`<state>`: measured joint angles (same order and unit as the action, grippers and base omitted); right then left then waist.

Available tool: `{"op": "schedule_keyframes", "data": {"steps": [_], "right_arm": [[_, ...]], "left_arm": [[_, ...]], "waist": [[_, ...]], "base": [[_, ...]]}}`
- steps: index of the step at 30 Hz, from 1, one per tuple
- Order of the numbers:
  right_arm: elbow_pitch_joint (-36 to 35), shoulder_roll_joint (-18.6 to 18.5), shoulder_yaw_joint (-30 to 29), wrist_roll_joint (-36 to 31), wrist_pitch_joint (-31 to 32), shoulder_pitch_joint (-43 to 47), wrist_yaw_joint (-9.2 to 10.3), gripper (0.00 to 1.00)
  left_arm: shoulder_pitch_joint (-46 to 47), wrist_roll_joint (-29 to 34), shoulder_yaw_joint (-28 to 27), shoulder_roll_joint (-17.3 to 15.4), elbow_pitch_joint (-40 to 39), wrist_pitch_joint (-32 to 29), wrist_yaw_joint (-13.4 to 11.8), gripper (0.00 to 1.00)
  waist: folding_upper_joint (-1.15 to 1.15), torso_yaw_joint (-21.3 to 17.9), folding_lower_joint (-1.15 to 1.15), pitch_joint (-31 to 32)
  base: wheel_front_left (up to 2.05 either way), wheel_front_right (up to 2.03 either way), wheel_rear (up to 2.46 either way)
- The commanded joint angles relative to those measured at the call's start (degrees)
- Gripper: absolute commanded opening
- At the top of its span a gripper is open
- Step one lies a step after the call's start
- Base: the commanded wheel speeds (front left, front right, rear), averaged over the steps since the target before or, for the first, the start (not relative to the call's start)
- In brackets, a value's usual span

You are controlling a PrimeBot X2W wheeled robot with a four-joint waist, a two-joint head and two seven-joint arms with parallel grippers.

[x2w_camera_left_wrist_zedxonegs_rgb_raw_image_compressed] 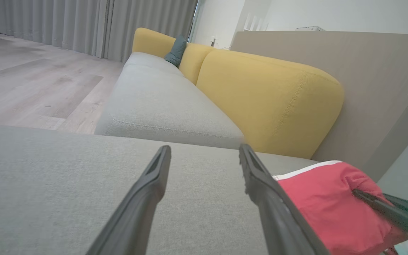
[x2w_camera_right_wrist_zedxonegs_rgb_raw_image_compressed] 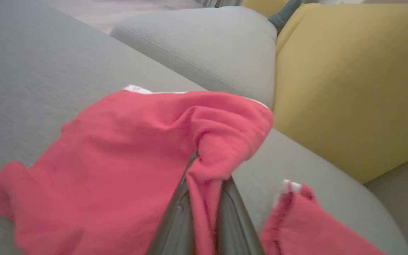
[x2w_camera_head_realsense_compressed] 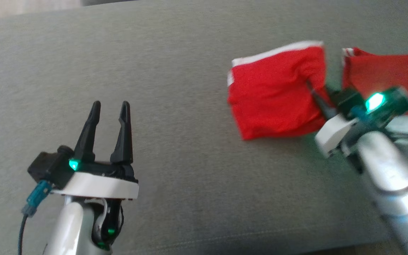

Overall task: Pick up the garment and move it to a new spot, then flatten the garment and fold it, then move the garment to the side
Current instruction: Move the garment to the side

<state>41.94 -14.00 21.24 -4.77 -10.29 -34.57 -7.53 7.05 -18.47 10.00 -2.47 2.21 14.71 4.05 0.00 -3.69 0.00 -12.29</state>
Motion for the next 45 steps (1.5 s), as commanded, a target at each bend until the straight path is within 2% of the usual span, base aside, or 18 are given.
{"op": "schedule_keyframes", "data": {"steps": [1, 5, 10, 13, 15, 21, 27, 37, 38, 39, 40, 41, 45], "right_arm": [[-4.31, -3.39, 2.27, 0.68, 1.30, -2.78, 0.04, 0.00], [-9.97, -12.48, 7.26, 5.33, 5.34, -3.87, 0.04, 0.00], [-14.59, -25.29, 12.86, 10.88, 10.29, -4.81, 0.04, 0.00], [-16.20, -31.10, 14.86, 12.75, 12.86, -5.61, 0.04, 0.00], [-16.73, -33.62, 15.00, 13.81, 14.56, -6.10, 0.04, 0.00], [-17.43, -37.61, 14.45, 14.12, 19.89, -6.29, 0.04, 0.00], [-17.63, -38.78, 11.76, 12.60, 24.69, -5.07, 0.04, 0.00], [-19.77, -36.88, 4.45, 11.66, 29.67, -0.75, 0.04, 0.00], [-19.94, -36.47, 3.57, 11.79, 29.61, -0.39, 0.04, 0.22], [-20.04, -35.81, 2.63, 12.17, 29.82, -0.02, 0.04, 0.36], [-20.26, -35.26, 1.92, 12.36, 30.10, 0.38, 0.04, 0.91], [-20.43, -34.73, 1.06, 12.39, 30.52, 0.67, 0.04, 1.00], [-21.86, -33.20, -1.36, 11.61, 31.46, 1.38, 0.04, 1.00]], "left_arm": [[2.91, 0.31, -2.28, -0.41, -2.01, 0.29, 0.32, 1.00], [3.83, 0.30, -2.27, -0.41, -1.91, 0.29, 0.61, 1.00], [5.38, 0.34, -2.05, -0.41, -1.83, 0.29, 0.92, 1.00], [6.19, 0.40, -2.11, -0.41, -1.80, 0.29, 1.17, 1.00], [6.58, 0.50, -2.45, -0.41, -1.66, 0.29, 1.40, 1.00], [7.12, 0.42, -3.33, -0.41, -1.23, 0.29, 1.94, 1.00], [7.10, 0.06, -3.48, -0.41, -1.09, 0.29, 2.11, 1.00], [6.86, -0.16, -3.46, -0.41, -1.08, 0.29, 2.17, 1.00], [6.85, -0.13, -3.48, -0.41, -1.11, 0.29, 2.17, 1.00], [6.83, -0.09, -3.51, -0.41, -1.11, 0.29, 2.18, 1.00], [6.79, -0.05, -3.54, -0.41, -1.09, 0.29, 2.18, 1.00], [6.74, -0.02, -3.58, -0.41, -1.05, 0.29, 2.19, 1.00], [6.79, 0.03, -3.55, -0.41, -0.77, 0.29, 2.26, 1.00]], "waist": [[0.00, -3.37, 0.00, -1.37], [0.00, -5.72, 0.00, -2.47], [0.00, -6.68, 0.00, -3.89], [0.00, -6.55, 0.00, -4.84], [0.00, -6.25, 0.00, -5.47], [0.00, -5.03, 0.00, -6.59], [0.00, -4.34, 0.00, -6.58], [0.00, -4.54, 0.00, -6.22], [0.00, -4.60, 0.00, -6.19], [0.00, -4.67, 0.00, -6.15], [0.00, -4.75, 0.00, -6.11], [0.00, -4.84, 0.00, -6.08], [0.00, -4.91, 0.00, -6.07]], "base": [[0.00, 0.00, 0.00], [0.00, 0.00, 0.00], [0.00, 0.00, 0.00], [0.00, 0.00, 0.00], [0.00, 0.00, 0.00], [0.00, 0.00, 0.00], [0.00, 0.00, 0.00], [0.00, 0.00, 0.00], [0.00, 0.00, 0.00], [0.00, 0.00, 0.00], [0.00, 0.00, 0.00], [0.00, 0.00, 0.00], [0.00, 0.00, 0.00]]}}
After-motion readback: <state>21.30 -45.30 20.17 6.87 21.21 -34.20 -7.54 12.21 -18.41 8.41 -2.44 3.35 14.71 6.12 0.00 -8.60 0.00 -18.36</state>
